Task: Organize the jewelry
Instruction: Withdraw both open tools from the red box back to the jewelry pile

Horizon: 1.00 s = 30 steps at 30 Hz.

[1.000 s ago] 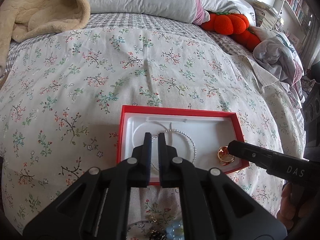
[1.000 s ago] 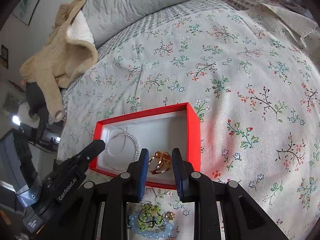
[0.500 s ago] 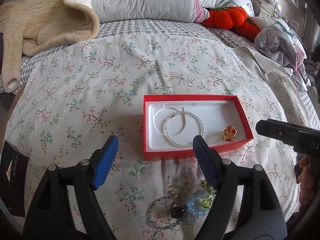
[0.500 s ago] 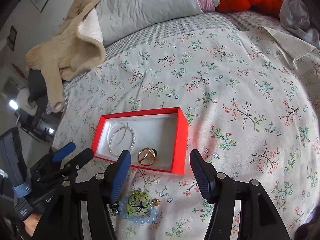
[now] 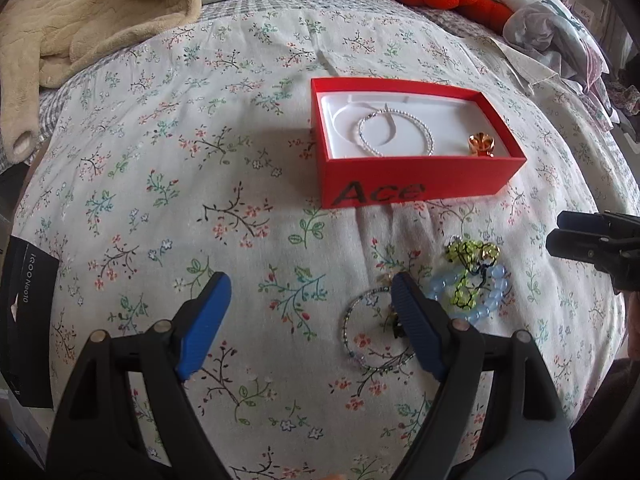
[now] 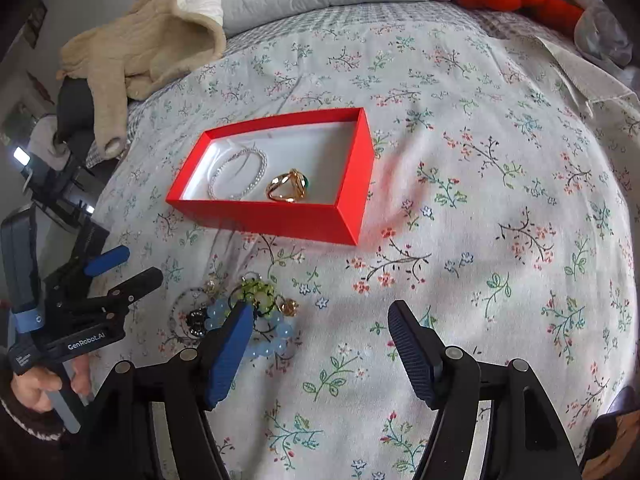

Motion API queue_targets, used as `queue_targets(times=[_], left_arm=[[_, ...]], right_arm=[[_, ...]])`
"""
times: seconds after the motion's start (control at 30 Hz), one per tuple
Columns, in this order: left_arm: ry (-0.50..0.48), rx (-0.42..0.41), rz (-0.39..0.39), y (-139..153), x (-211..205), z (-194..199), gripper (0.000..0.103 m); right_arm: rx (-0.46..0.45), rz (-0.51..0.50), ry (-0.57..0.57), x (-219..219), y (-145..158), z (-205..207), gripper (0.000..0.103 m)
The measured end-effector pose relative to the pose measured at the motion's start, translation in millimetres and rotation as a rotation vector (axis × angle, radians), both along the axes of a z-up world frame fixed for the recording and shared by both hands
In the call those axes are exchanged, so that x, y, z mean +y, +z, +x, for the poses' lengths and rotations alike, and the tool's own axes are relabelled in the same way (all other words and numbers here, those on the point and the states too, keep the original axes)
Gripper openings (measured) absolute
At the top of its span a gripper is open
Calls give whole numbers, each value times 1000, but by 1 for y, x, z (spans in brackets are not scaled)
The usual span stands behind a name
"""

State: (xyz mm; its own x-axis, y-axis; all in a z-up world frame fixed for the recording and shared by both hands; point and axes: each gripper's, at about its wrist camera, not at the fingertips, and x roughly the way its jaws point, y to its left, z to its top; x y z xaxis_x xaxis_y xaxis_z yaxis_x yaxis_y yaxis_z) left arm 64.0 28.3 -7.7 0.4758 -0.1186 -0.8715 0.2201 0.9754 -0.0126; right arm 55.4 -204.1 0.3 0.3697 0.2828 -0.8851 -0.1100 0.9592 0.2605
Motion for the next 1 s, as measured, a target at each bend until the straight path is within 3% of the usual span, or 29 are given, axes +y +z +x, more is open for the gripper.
queue_targets(times=[0.23,0.43,0.6,0.63,0.8,1.0], left_arm=[[-75,44,25,-18,6,-17,82],[-172,43,22,-21,2,-29,82],[-236,36,-49,-17,-3,-33,82],[-246,38,-62,-17,-5,-32,80],[-299,55,-86,-19,-20,-31,50],[-294,115,-136,-27,-29,-24,39]], right_arm=[[89,-41,-29,-10,-21,-13,71],[57,-102,-8,-8,-22,-28,72],[6,-150,29,0,-17,-32,72],[-5,-162,34,2,-16,-31,72],[2,-176,57,10,-22,-29,73],[8,-176,79,18,-26,-30,73]])
